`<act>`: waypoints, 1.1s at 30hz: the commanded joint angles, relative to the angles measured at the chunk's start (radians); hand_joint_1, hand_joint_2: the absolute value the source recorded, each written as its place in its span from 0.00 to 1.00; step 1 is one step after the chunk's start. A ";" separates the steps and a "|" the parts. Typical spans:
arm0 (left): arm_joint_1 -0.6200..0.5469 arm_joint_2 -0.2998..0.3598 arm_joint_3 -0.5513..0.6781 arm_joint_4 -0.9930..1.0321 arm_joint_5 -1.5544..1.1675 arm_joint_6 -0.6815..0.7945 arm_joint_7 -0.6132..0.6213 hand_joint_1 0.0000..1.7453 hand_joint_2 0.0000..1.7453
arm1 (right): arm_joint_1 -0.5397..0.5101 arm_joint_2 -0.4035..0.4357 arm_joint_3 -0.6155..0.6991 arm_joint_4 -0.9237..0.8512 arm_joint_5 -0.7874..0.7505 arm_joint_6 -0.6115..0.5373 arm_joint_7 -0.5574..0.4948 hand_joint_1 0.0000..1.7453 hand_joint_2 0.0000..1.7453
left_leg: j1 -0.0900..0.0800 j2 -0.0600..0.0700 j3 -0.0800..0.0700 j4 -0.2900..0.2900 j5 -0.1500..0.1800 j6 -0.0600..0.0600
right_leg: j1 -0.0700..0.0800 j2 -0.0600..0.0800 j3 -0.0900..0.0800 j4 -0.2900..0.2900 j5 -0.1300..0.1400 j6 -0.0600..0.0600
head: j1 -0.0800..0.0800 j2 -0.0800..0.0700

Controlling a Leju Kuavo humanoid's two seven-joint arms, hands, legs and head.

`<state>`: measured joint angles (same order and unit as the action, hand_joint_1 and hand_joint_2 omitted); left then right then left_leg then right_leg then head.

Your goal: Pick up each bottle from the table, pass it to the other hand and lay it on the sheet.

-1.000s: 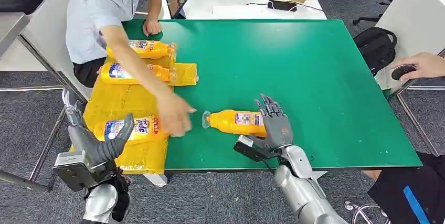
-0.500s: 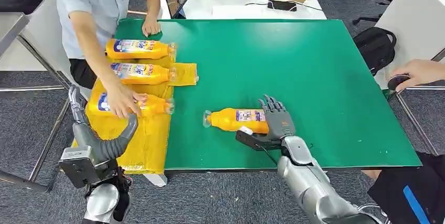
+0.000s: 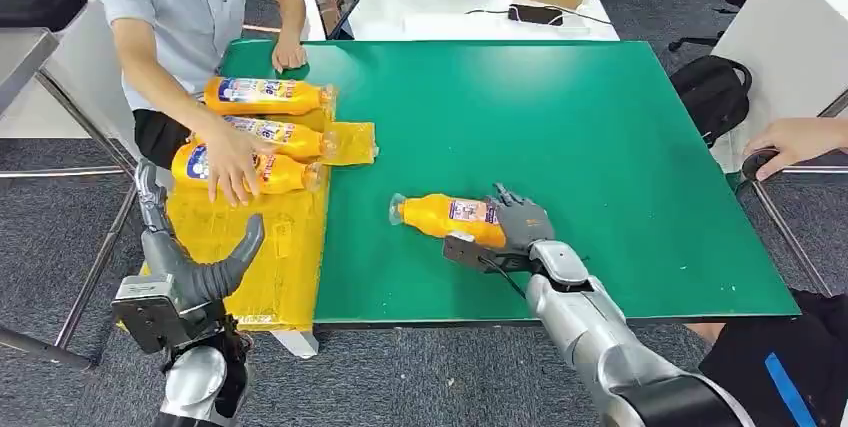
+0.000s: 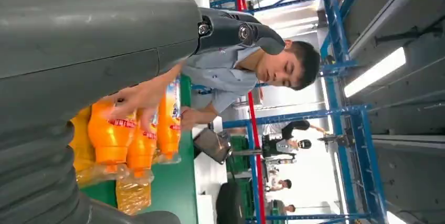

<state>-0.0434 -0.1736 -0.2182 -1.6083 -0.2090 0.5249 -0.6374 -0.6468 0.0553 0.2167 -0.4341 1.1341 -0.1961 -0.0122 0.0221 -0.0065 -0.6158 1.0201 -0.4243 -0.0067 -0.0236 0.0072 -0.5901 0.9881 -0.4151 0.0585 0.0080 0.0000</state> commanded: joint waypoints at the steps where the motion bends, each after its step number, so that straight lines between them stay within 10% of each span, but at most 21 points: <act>1: -0.039 0.013 0.008 0.071 0.004 -0.003 0.000 0.00 1.00 | -0.004 -0.001 0.025 0.114 -0.006 0.025 0.006 0.97 1.00 | 0.000 -0.002 0.002 -0.002 0.001 0.001 | 0.001 -0.003 0.003 -0.002 0.000 -0.003 | 0.000 0.000; 13: -0.090 0.013 0.013 0.155 0.051 -0.062 -0.006 0.00 1.00 | 0.019 -0.025 -0.037 0.137 -0.141 0.170 -0.094 1.00 1.00 | 0.001 -0.005 0.004 -0.003 0.002 0.002 | 0.002 -0.006 0.006 -0.004 0.000 -0.003 | 0.000 0.000; 18: -0.101 0.018 -0.006 0.194 0.096 -0.123 0.000 0.00 1.00 | 0.053 0.020 -0.157 0.063 -0.367 0.121 -0.364 1.00 1.00 | 0.001 -0.002 0.009 -0.003 0.000 0.002 | 0.002 -0.004 0.009 -0.004 0.000 -0.003 | 0.001 0.000; 21: -0.086 0.061 -0.092 0.262 0.064 -0.313 0.164 0.00 1.00 | 0.072 0.079 -0.218 -0.073 -0.499 0.006 -0.504 1.00 1.00 | 0.001 0.004 0.011 -0.003 -0.001 0.001 | 0.002 0.003 0.009 -0.004 0.002 -0.004 | 0.001 0.000; 33: 0.017 0.025 -0.145 0.337 0.014 -0.390 0.035 0.00 1.00 | 0.315 0.150 -0.048 -0.736 -0.875 -0.133 -0.647 1.00 1.00 | 0.000 0.002 0.003 -0.002 -0.003 0.003 | 0.001 0.003 0.003 -0.001 -0.002 -0.004 | 0.001 0.000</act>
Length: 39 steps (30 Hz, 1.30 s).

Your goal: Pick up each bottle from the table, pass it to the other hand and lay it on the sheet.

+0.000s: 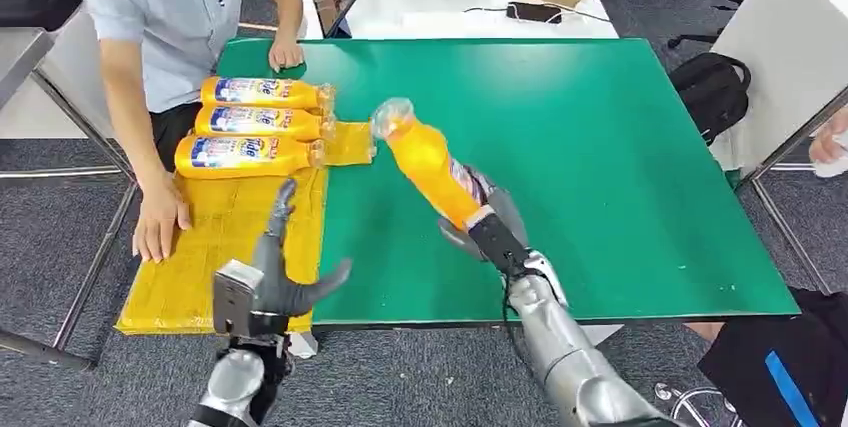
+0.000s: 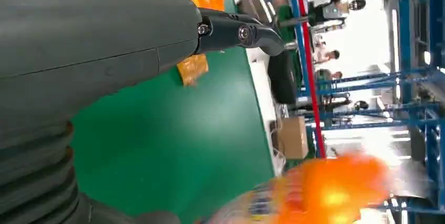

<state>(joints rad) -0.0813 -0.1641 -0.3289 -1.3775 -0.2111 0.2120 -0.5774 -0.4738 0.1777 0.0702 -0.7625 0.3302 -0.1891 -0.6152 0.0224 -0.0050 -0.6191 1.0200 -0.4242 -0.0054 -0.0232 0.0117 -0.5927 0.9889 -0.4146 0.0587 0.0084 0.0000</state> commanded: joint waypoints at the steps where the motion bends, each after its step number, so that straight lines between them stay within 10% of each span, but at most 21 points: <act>1: 0.065 0.014 -0.037 0.100 0.020 -0.089 -0.042 0.00 1.00 | 0.147 0.022 0.112 -0.422 -0.075 -0.146 -0.043 1.00 1.00 | -0.001 0.000 0.002 -0.002 -0.002 0.001 | -0.001 -0.001 0.003 -0.001 -0.002 -0.002 | 0.000 0.000; 18: 0.020 0.009 -0.089 0.026 0.133 -0.325 -0.108 0.00 1.00 | 0.051 0.081 0.505 -0.006 0.119 0.106 -0.052 1.00 1.00 | 0.000 0.003 -0.001 -0.001 -0.003 0.001 | 0.001 0.001 -0.001 -0.001 -0.001 -0.002 | 0.000 0.000; 39: -0.016 0.014 -0.103 -0.012 0.308 -0.441 0.013 0.00 1.00 | 0.089 0.106 0.630 0.056 0.104 0.020 -0.083 1.00 1.00 | 0.000 -0.002 -0.003 -0.001 -0.002 0.000 | 0.001 -0.005 -0.002 -0.001 -0.003 -0.003 | 0.000 0.000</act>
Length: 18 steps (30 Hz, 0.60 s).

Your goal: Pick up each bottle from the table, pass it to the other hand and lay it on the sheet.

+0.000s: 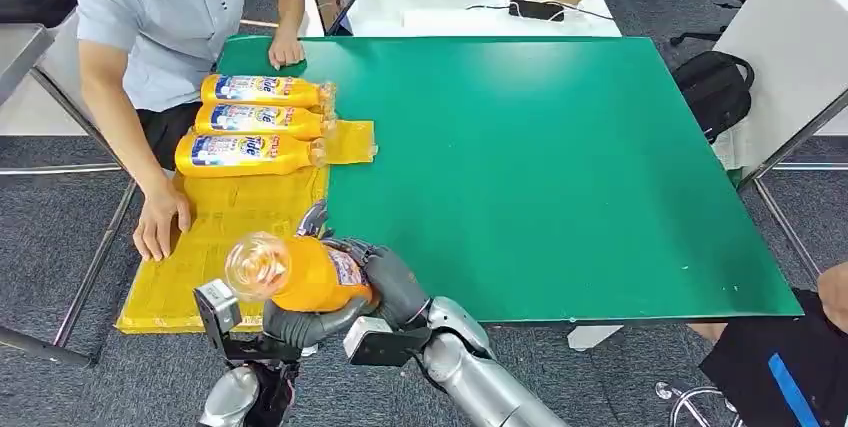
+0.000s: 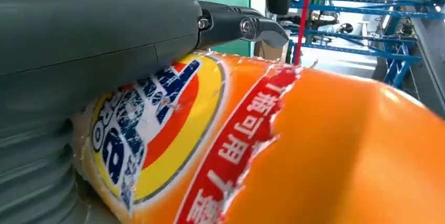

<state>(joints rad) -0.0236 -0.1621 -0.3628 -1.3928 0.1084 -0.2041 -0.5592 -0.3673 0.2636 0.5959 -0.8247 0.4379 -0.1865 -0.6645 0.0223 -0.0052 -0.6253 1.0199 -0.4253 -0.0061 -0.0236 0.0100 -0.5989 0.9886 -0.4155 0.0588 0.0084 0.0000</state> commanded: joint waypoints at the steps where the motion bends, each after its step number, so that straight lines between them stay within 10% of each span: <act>1: -0.077 0.012 -0.071 -0.002 -0.019 -0.007 0.012 0.00 1.00 | -0.018 0.025 0.100 0.136 -0.007 0.011 -0.034 1.00 1.00 | 0.001 -0.002 0.005 -0.001 -0.002 0.002 | 0.001 -0.003 0.006 -0.001 -0.002 -0.004 | 0.000 0.000; 7: -0.085 0.014 -0.075 0.015 -0.026 0.008 0.020 0.10 1.00 | -0.025 0.028 0.098 0.173 -0.005 -0.003 -0.034 1.00 1.00 | 0.001 -0.002 0.005 -0.001 -0.001 0.002 | 0.002 -0.004 0.006 -0.001 -0.002 -0.003 | 0.000 0.000; 8: -0.083 0.013 -0.070 0.020 0.000 -0.006 0.030 1.00 1.00 | -0.029 0.029 0.094 0.187 -0.001 -0.007 -0.034 1.00 1.00 | 0.000 -0.003 0.005 -0.001 -0.001 0.002 | 0.001 -0.005 0.006 -0.001 -0.002 -0.003 | 0.000 0.000; 9: -0.082 0.014 -0.068 0.021 0.004 -0.006 0.032 1.00 1.00 | -0.030 0.027 0.092 0.196 0.008 -0.023 -0.033 1.00 1.00 | 0.001 -0.002 0.004 -0.001 -0.001 0.001 | 0.001 -0.004 0.005 -0.001 -0.002 -0.003 | 0.000 0.000; 10: -0.078 0.012 -0.060 0.024 0.016 -0.006 0.037 1.00 1.00 | -0.031 0.025 0.087 0.206 0.018 -0.050 -0.026 0.74 1.00 | 0.000 -0.002 0.003 -0.001 -0.001 0.001 | 0.001 -0.003 0.004 -0.001 -0.001 -0.002 | 0.000 0.000; 11: -0.070 0.011 -0.049 0.024 0.038 -0.010 0.051 1.00 1.00 | -0.031 0.025 0.081 0.218 0.030 -0.080 -0.015 0.01 1.00 | 0.001 -0.002 0.005 -0.001 -0.001 0.001 | 0.001 -0.004 0.006 -0.001 -0.002 -0.003 | 0.000 0.000; 13: -0.057 0.011 -0.028 0.028 0.093 -0.038 0.076 1.00 1.00 | -0.028 0.027 0.070 0.231 0.065 -0.162 -0.018 0.00 1.00 | 0.001 -0.003 0.007 -0.002 -0.001 0.002 | 0.002 -0.004 0.008 -0.002 -0.002 -0.004 | 0.000 0.000; 14: -0.055 0.010 -0.022 0.030 0.110 -0.046 0.089 1.00 1.00 | -0.027 0.027 0.064 0.231 0.083 -0.200 -0.018 0.00 0.00 | 0.000 -0.002 0.003 -0.001 0.000 0.001 | 0.001 -0.003 0.004 -0.001 -0.001 -0.002 | 0.000 0.000; 18: -0.053 0.018 -0.020 0.052 0.119 -0.048 0.122 1.00 1.00 | -0.023 0.023 0.039 0.210 0.101 -0.283 -0.019 0.00 0.00 | 0.000 -0.002 0.004 -0.001 -0.001 0.001 | 0.001 -0.003 0.004 -0.001 -0.001 -0.002 | 0.000 0.000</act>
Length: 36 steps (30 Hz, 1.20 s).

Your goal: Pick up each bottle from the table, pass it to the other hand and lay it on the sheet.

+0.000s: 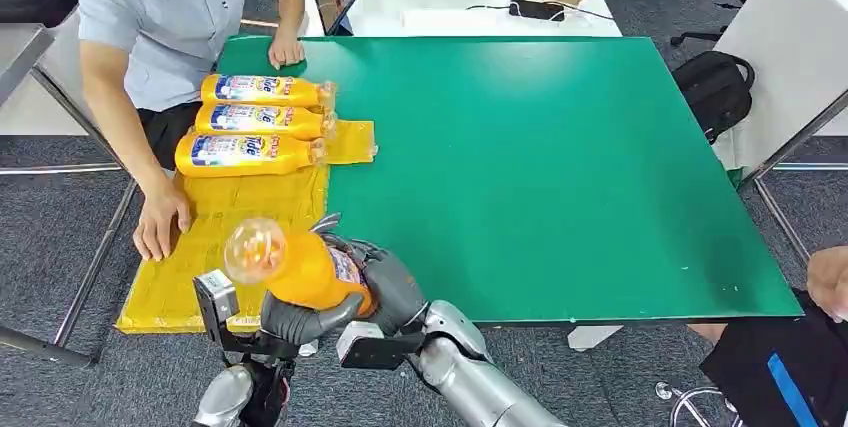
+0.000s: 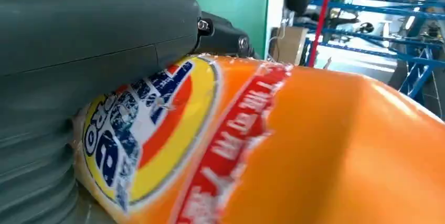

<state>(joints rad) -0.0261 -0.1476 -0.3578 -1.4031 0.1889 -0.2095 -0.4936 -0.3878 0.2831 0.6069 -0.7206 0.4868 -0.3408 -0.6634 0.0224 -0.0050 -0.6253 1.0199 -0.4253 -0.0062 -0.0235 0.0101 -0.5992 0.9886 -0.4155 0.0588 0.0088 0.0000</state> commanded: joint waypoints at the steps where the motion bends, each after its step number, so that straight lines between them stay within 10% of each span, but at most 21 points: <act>1: -0.046 0.007 -0.023 0.068 0.037 -0.042 0.058 1.00 1.00 | 0.003 0.004 0.016 0.086 0.036 -0.107 -0.025 0.00 0.00 | 0.000 -0.002 0.006 -0.002 -0.001 0.002 | 0.001 -0.004 0.007 -0.002 -0.002 -0.003 | 0.000 0.000; 14: -0.015 0.025 -0.006 0.048 0.080 -0.084 0.094 1.00 1.00 | 0.004 -0.001 0.036 0.033 0.132 -0.216 0.008 0.00 0.00 | 0.000 0.000 0.004 -0.001 -0.001 0.001 | 0.001 -0.001 0.004 -0.001 -0.001 -0.003 | 0.000 0.000; 22: -0.205 0.027 0.178 0.272 -0.202 0.375 0.111 1.00 1.00 | 0.039 -0.041 0.133 -0.139 0.291 -0.291 0.163 0.00 0.00 | 0.000 -0.003 0.002 -0.001 0.000 0.001 | 0.001 -0.003 0.003 -0.001 0.000 -0.002 | -0.001 0.000; 36: -0.263 0.047 0.306 0.301 -0.242 0.438 0.091 1.00 1.00 | 0.016 -0.029 0.118 -0.037 0.251 -0.325 0.130 0.00 0.00 | 0.002 -0.001 0.003 -0.001 0.001 0.000 | 0.002 -0.002 0.004 0.000 0.000 -0.003 | 0.000 0.000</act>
<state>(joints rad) -0.2259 -0.1118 -0.1125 -1.1967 -0.0523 0.2182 -0.3975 -0.3429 0.2697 0.6916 -0.8095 0.7450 -0.6615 -0.5268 0.0240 -0.0058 -0.6256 1.0199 -0.4239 -0.0075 -0.0221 0.0096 -0.5986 0.9890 -0.4151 0.0582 0.0088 0.0000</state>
